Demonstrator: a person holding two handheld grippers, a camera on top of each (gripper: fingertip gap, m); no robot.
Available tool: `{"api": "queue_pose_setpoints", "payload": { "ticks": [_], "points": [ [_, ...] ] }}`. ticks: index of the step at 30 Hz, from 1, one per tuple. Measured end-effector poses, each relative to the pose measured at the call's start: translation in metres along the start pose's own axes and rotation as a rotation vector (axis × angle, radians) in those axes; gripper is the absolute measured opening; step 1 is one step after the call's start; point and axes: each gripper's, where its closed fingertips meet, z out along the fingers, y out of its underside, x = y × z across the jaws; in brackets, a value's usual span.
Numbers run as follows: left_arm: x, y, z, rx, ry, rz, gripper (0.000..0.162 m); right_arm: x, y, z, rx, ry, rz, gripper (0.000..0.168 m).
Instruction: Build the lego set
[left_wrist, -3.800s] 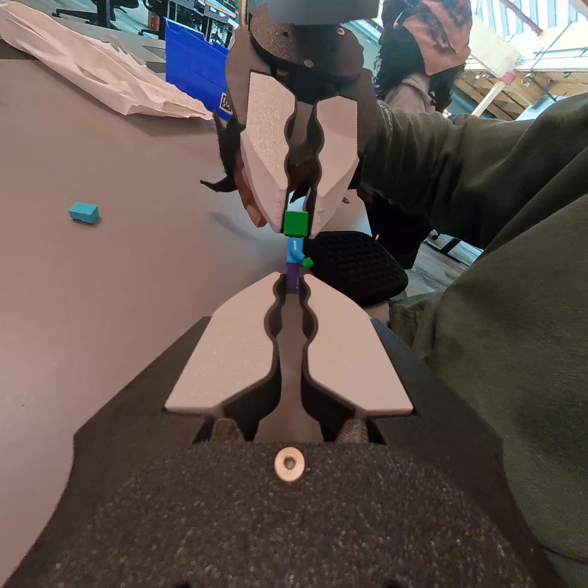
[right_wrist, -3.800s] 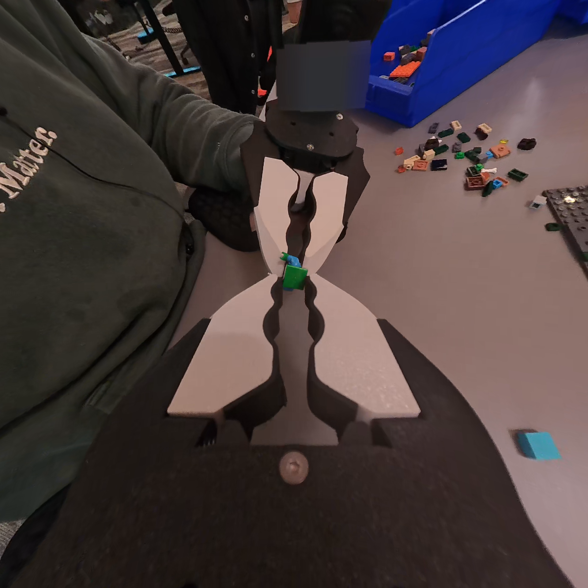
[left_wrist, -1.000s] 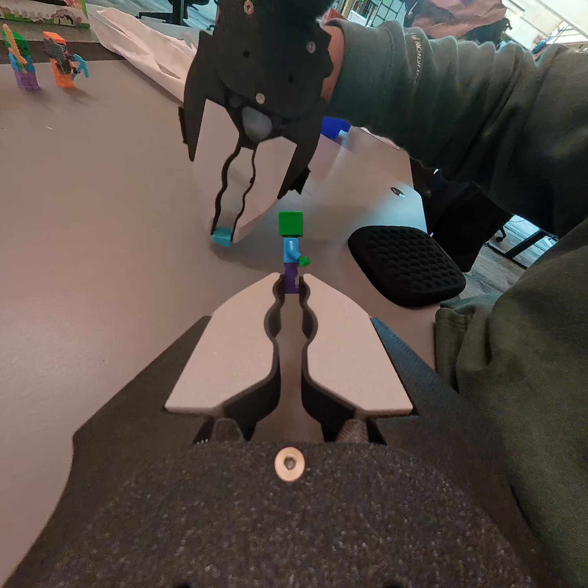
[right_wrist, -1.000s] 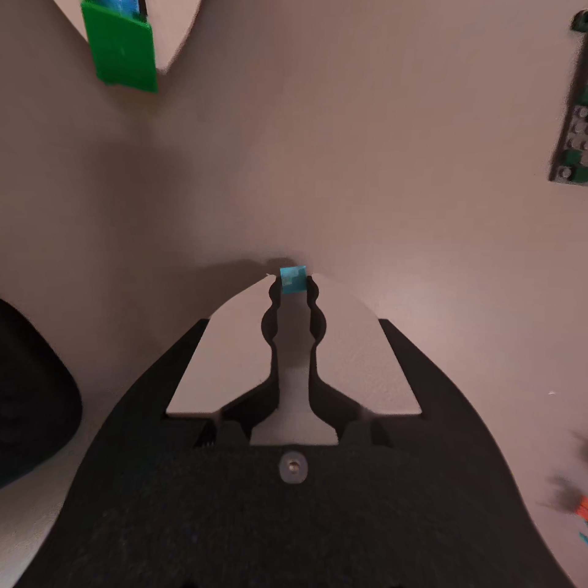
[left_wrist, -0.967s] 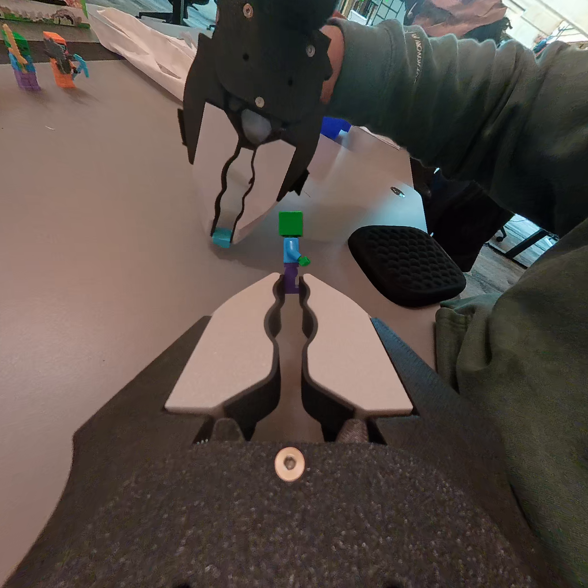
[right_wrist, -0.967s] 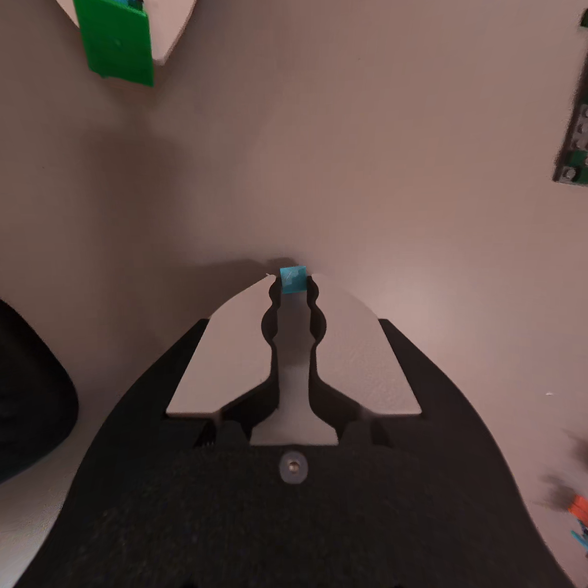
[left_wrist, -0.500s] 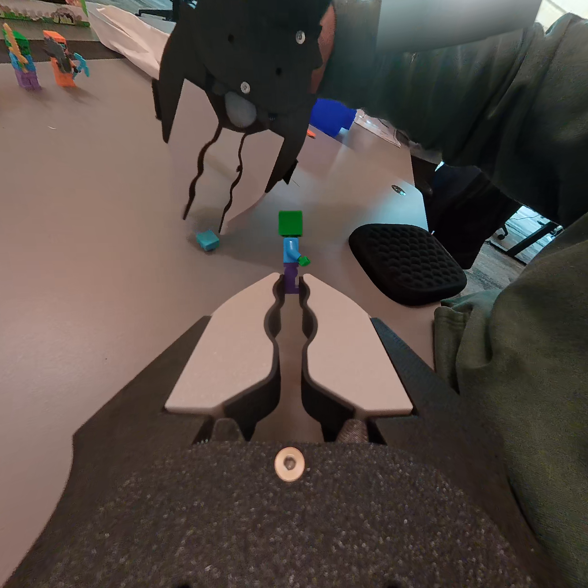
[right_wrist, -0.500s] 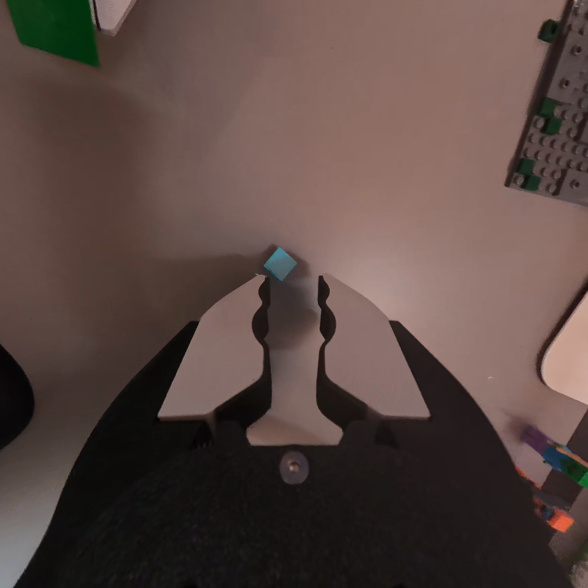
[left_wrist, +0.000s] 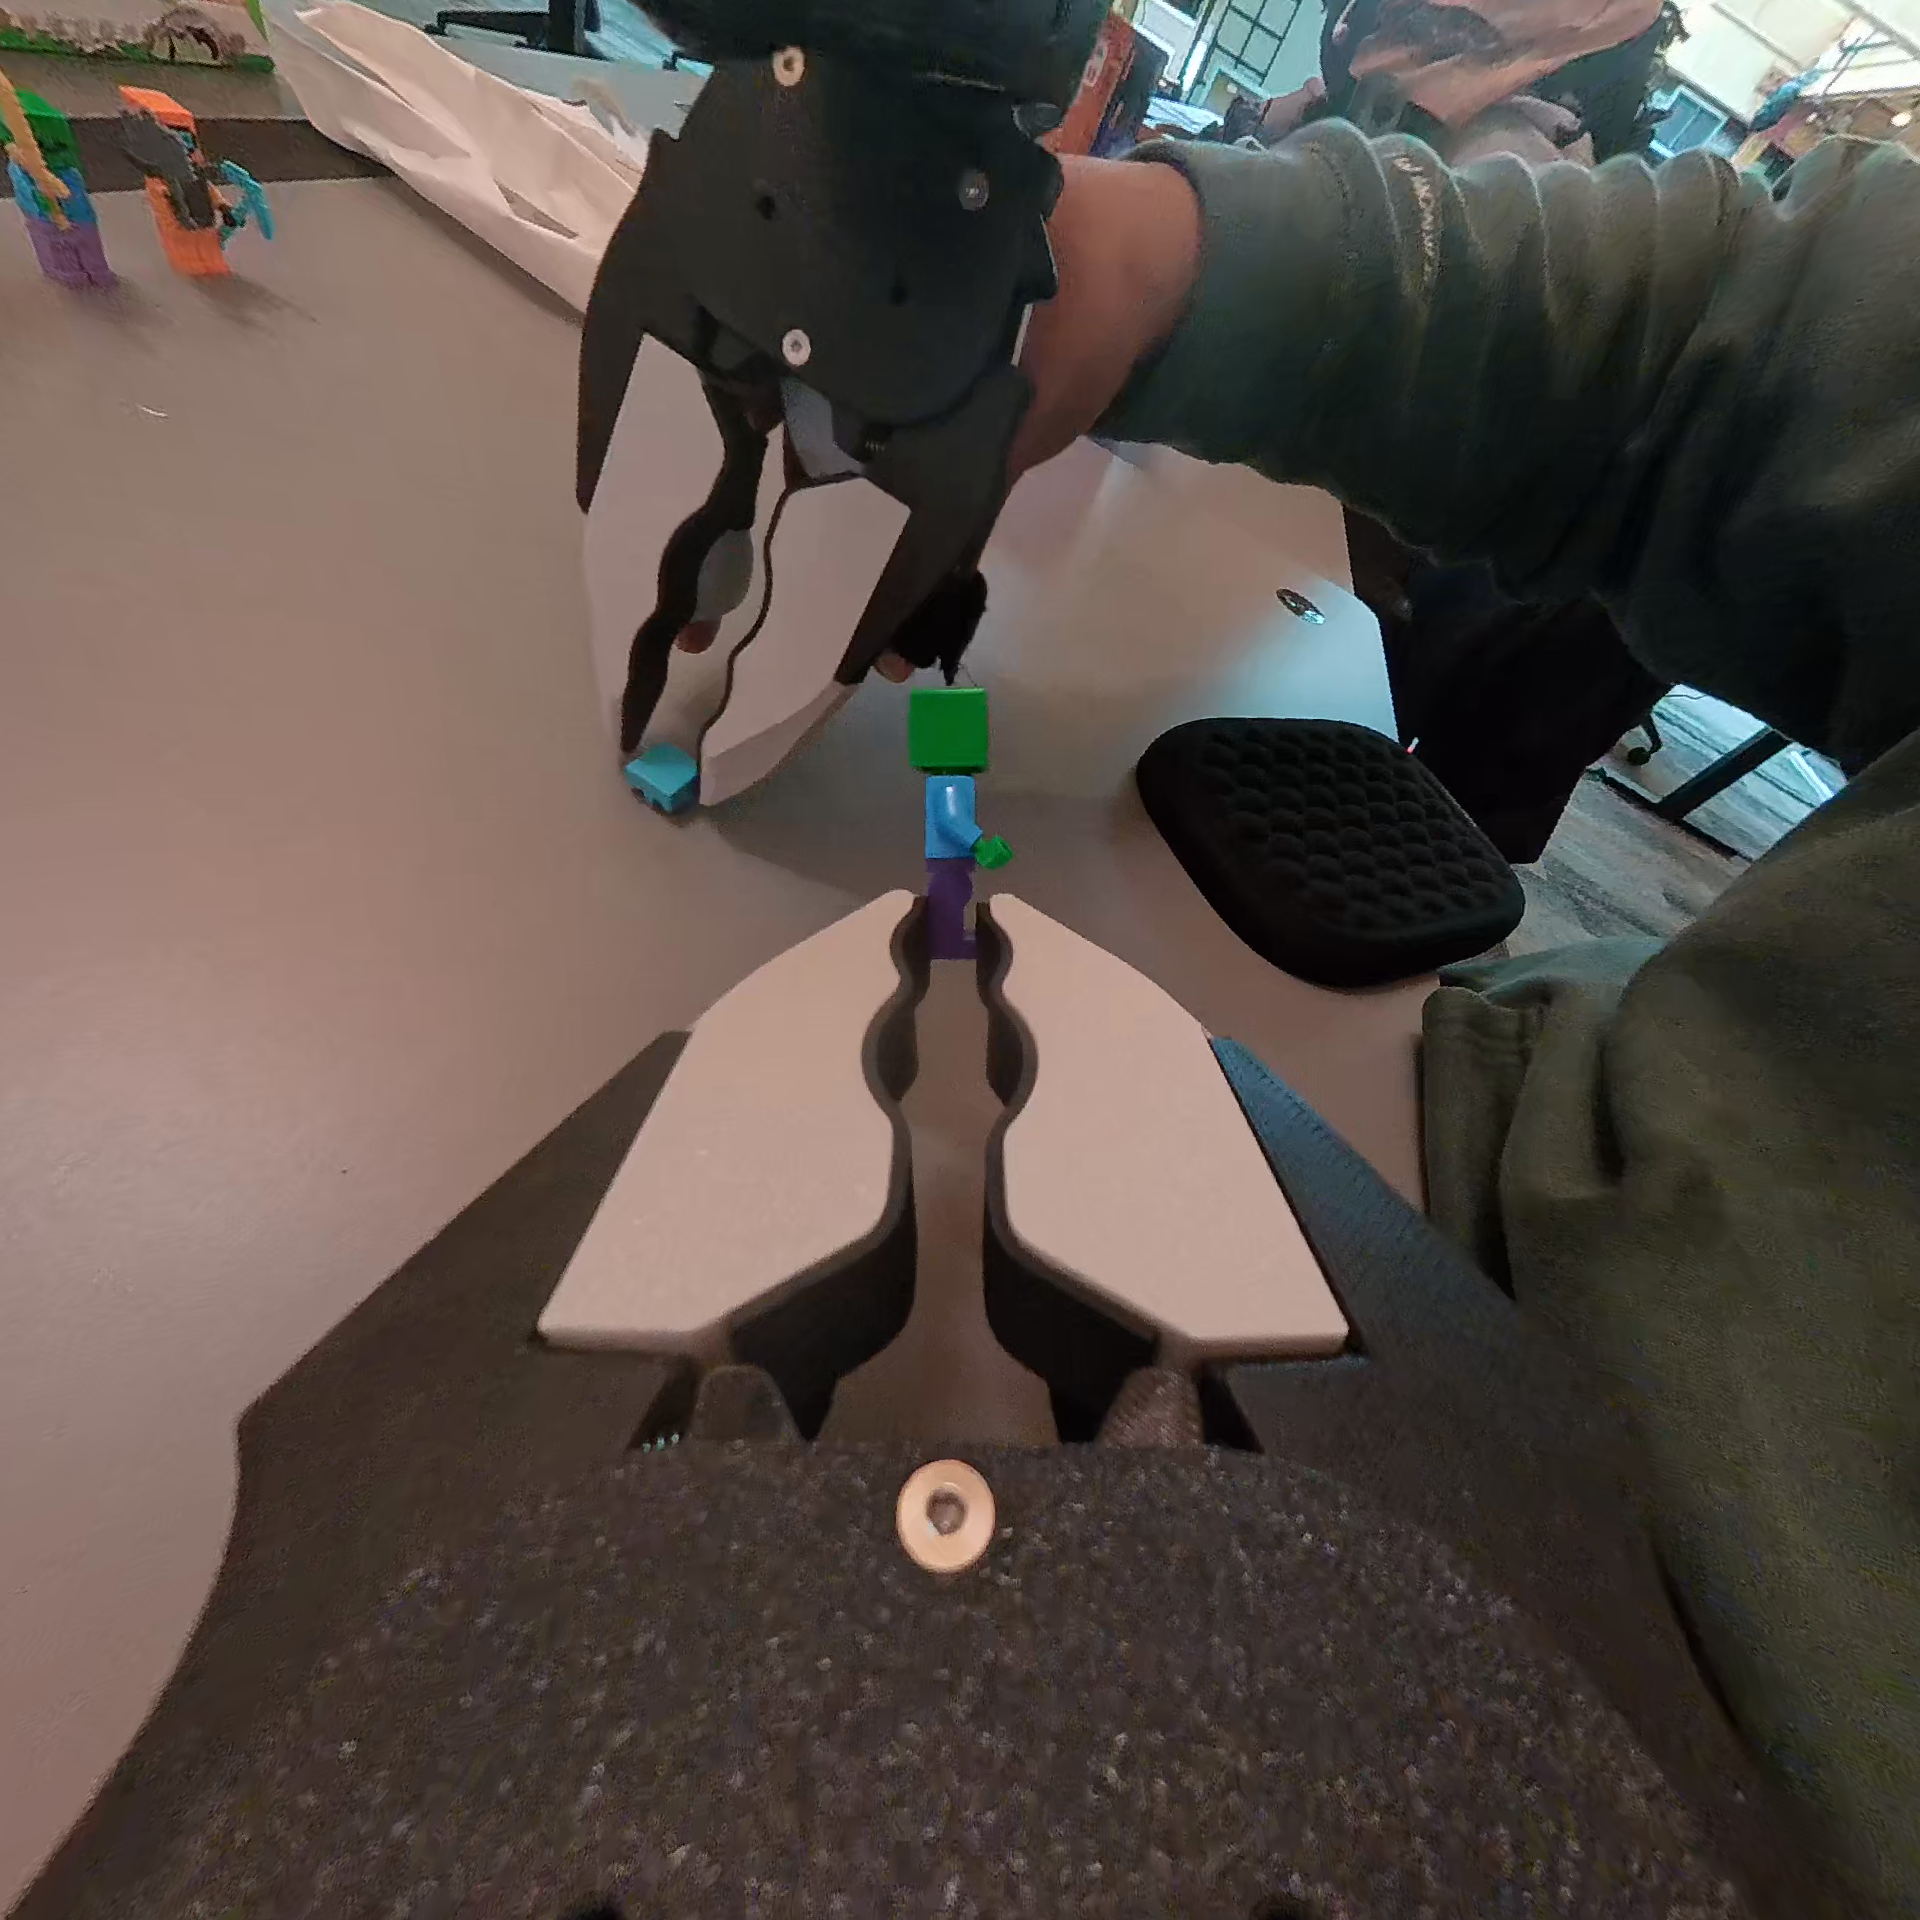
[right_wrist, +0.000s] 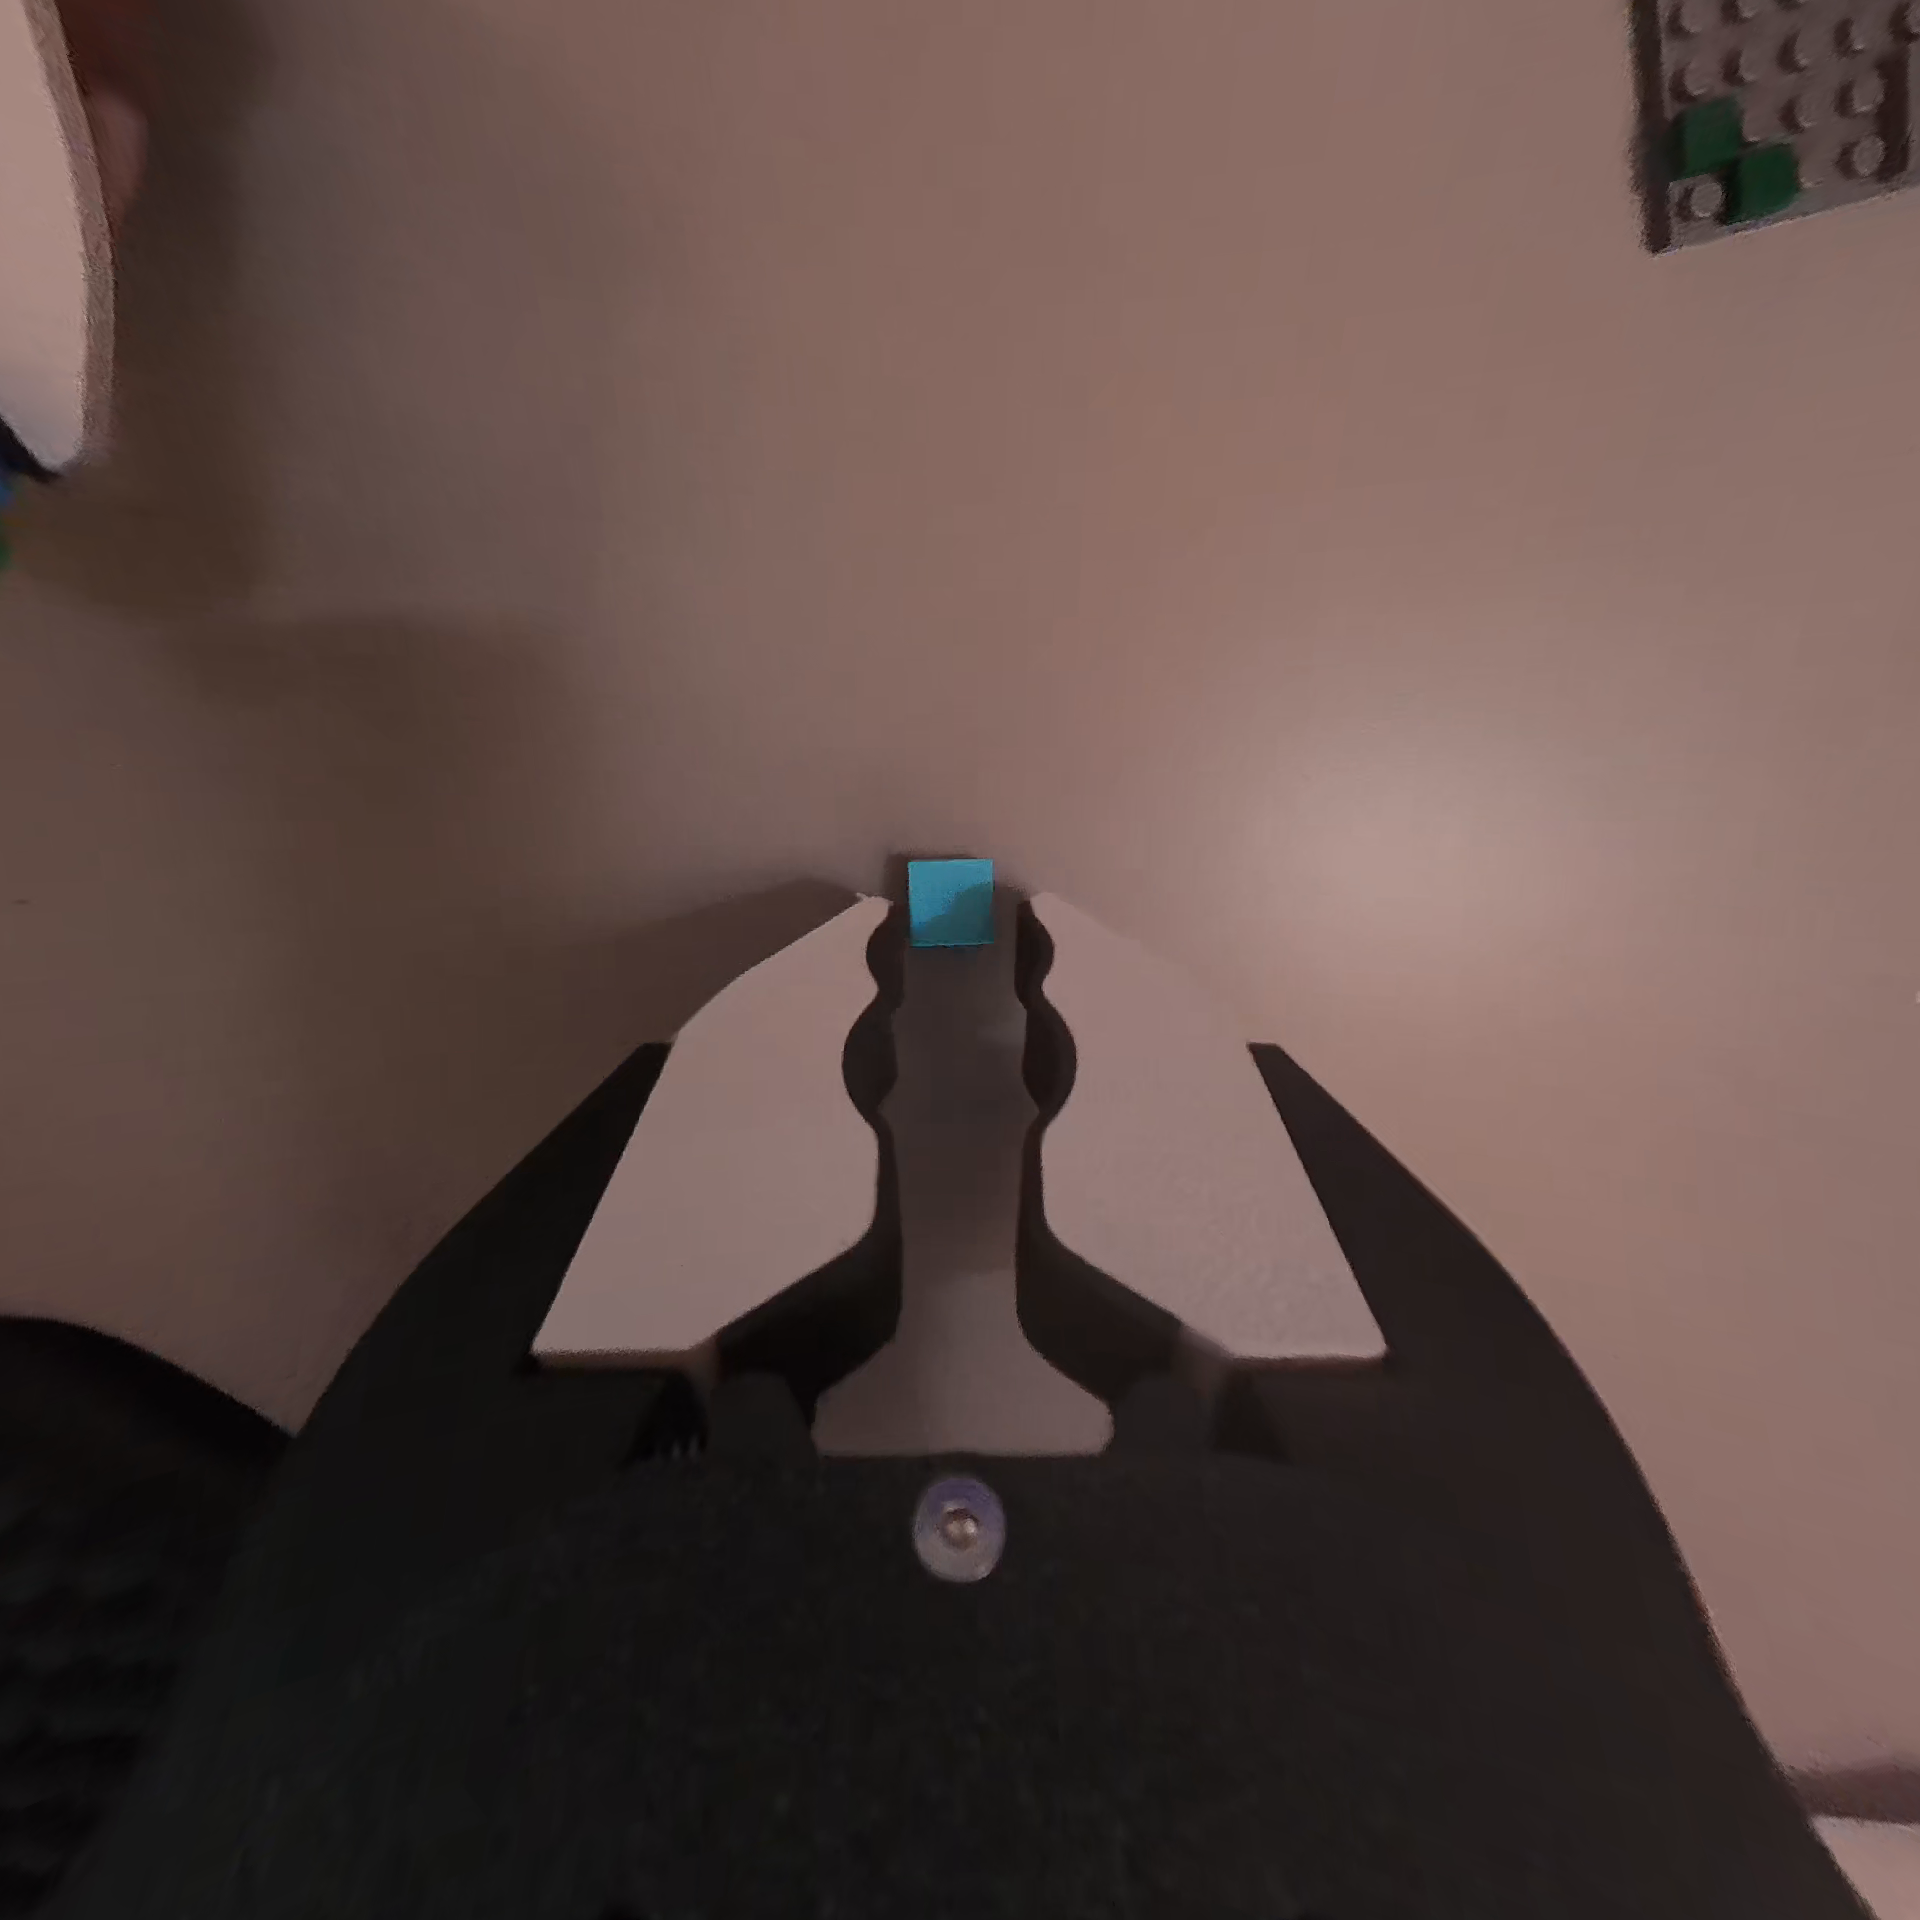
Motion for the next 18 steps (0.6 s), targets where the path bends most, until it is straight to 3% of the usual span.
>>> {"api": "queue_pose_setpoints", "payload": {
  "ticks": [11,15,18],
  "points": [
    [0.000,0.000,-0.001,-0.002,0.000,-0.002,0.008,0.013,0.001,-0.004,-0.064,-0.081,-0.550,0.015],
    [-0.002,-0.001,-0.003,0.000,-0.001,-0.009,0.008,0.021,0.000,-0.010,-0.077,-0.067,-0.568,0.021],
    [-0.002,-0.001,-0.004,0.003,0.002,-0.010,0.008,0.024,-0.002,-0.015,-0.048,-0.040,-0.474,0.023]
  ]
}}
